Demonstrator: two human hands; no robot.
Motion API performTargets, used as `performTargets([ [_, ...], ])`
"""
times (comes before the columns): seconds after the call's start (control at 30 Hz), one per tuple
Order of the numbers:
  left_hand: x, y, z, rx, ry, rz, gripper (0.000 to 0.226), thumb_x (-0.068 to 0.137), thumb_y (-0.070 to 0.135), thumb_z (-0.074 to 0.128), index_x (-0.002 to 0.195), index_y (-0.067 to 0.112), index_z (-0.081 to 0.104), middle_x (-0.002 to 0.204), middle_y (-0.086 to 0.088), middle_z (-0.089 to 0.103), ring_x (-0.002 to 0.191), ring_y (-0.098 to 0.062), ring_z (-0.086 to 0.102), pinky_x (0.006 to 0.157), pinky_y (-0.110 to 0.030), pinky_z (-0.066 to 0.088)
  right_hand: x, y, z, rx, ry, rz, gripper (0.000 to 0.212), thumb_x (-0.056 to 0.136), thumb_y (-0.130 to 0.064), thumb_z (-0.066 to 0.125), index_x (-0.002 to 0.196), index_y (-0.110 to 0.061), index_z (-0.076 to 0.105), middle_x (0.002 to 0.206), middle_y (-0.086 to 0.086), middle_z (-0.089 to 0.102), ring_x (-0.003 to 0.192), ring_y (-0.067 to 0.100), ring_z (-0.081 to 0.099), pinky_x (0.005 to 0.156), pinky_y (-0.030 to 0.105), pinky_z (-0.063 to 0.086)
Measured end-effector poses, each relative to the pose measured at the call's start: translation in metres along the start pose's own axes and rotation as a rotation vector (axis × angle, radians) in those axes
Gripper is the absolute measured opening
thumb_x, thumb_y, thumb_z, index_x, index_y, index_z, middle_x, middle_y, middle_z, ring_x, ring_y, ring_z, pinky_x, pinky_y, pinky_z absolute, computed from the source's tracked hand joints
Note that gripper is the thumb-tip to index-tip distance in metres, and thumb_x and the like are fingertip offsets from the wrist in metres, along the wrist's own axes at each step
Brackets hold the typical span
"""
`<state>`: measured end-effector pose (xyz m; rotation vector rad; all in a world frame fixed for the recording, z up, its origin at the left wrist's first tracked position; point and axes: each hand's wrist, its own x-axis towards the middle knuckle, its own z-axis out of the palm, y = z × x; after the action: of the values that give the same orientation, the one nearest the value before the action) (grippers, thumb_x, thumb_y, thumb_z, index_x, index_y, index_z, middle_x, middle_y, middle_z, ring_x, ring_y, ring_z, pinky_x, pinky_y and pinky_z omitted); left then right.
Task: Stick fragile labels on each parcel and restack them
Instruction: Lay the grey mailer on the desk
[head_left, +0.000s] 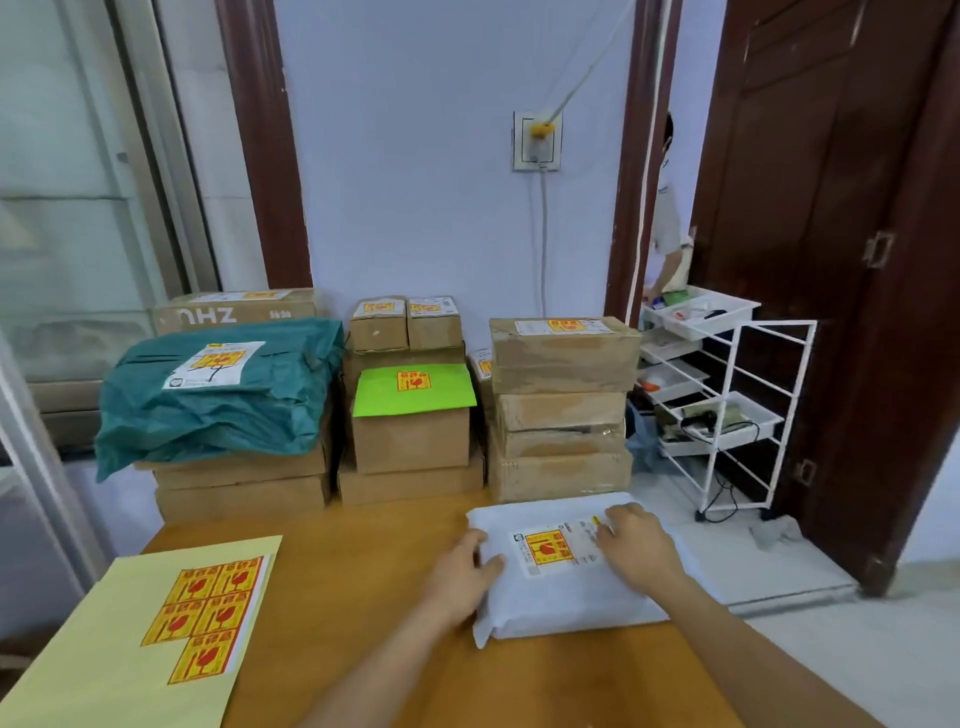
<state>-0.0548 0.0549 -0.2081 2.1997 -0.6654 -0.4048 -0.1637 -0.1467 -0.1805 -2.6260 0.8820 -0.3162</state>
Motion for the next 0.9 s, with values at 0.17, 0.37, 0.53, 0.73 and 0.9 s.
performTargets([
  [0.17,0.002,-0.002,0.001,0.067,0.002,-0.007,0.05,0.094,0.043,0.05,0.138,0.024,0.037,0.128,0.001,0.056,0.108,-0.018,0.057,0.09,-0.035,0.048,-0.002,0.031,0.002,-0.031,-0.053,0.082,0.034,0.097,-0.03,0.039,0.128,-0.019,0.047,0.126,0.006,0.049,0.118,0.029,0.045,0.093,0.038,0.042],
  [0.37,0.001,-0.005,0.006,0.074,0.015,0.006,0.051,0.094,0.048,0.047,0.139,0.027,0.037,0.131,-0.001,0.054,0.112,-0.019,0.055,0.093,-0.037,0.047,-0.005,0.036,0.009,0.085,-0.07,0.099,0.046,0.099,-0.031,0.037,0.145,-0.024,0.033,0.135,0.01,0.047,0.121,0.03,0.047,0.093,0.037,0.042],
  [0.53,-0.001,-0.005,0.01,0.056,0.041,0.011,0.047,0.095,0.045,0.044,0.138,0.026,0.039,0.126,-0.001,0.055,0.104,-0.016,0.056,0.086,-0.03,0.048,-0.008,0.032,0.006,0.192,-0.045,0.118,0.043,0.097,-0.026,0.043,0.141,-0.023,0.042,0.123,0.011,0.06,0.111,0.027,0.055,0.082,0.031,0.043],
  [0.73,-0.008,-0.002,0.013,-0.07,0.087,0.041,0.045,0.093,0.032,0.052,0.137,0.029,0.04,0.125,0.003,0.057,0.093,-0.011,0.055,0.071,-0.023,0.044,-0.009,0.028,0.002,0.42,-0.025,0.184,0.039,0.095,-0.026,0.047,0.133,-0.022,0.053,0.112,0.013,0.064,0.088,0.025,0.059,0.069,0.028,0.042],
  [0.9,-0.015,-0.005,0.013,-0.287,0.134,0.006,0.044,0.089,0.03,0.059,0.13,0.036,0.045,0.126,0.006,0.057,0.102,-0.014,0.058,0.087,-0.034,0.051,-0.013,0.024,0.0,0.531,0.026,0.21,0.036,0.094,-0.028,0.047,0.127,-0.021,0.06,0.112,0.009,0.065,0.079,0.019,0.057,0.067,0.028,0.042],
])
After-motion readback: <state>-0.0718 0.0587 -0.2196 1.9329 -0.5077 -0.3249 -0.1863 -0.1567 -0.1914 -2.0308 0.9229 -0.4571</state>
